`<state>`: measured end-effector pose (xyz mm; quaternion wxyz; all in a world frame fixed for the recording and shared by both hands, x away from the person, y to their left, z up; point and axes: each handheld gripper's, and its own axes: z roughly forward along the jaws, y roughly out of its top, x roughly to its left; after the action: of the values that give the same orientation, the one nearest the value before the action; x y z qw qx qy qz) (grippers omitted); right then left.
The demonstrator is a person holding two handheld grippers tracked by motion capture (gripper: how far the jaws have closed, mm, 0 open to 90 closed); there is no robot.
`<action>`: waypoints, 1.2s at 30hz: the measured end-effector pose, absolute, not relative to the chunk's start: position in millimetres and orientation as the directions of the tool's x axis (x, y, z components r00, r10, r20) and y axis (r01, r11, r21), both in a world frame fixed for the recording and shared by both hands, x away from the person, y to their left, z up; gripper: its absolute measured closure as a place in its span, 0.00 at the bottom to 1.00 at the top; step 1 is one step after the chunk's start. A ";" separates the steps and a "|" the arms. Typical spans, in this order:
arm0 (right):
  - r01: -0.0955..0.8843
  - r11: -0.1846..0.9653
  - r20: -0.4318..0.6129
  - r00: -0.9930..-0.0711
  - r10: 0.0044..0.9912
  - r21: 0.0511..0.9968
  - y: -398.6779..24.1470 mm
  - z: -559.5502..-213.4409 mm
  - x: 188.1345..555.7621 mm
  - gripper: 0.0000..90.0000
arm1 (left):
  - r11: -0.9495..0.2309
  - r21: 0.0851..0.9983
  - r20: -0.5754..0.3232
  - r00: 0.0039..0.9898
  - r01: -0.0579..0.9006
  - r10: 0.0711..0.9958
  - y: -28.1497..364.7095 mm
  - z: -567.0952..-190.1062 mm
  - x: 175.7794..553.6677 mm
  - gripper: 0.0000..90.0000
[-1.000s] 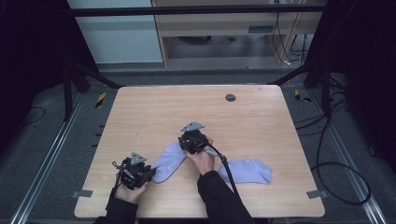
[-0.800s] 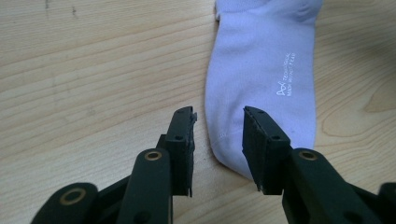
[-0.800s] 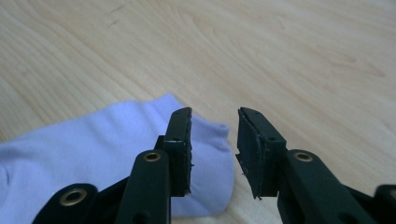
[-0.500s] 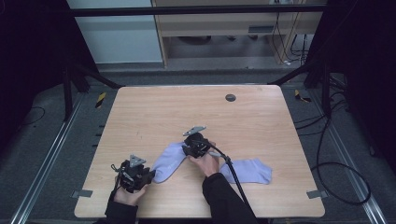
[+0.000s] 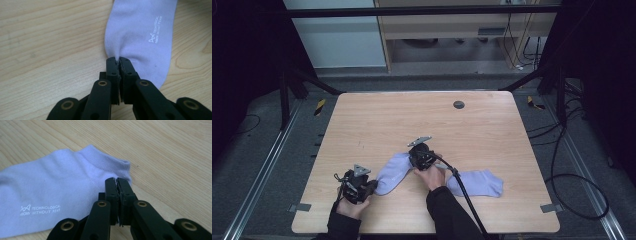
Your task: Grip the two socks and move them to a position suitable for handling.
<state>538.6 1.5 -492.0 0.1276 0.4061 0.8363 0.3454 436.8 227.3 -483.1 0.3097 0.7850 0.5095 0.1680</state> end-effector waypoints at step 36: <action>0.600 0.372 0.162 -0.651 0.742 0.709 -8.5 -492.3 459.1 0.88 | -0.288 0.664 0.029 0.361 0.690 0.932 249.0 -482.7 455.2 0.82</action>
<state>459.1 -8.5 -492.3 0.0924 0.4076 0.8229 0.3848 455.2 249.0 -482.7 0.2855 0.7740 0.5239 0.2121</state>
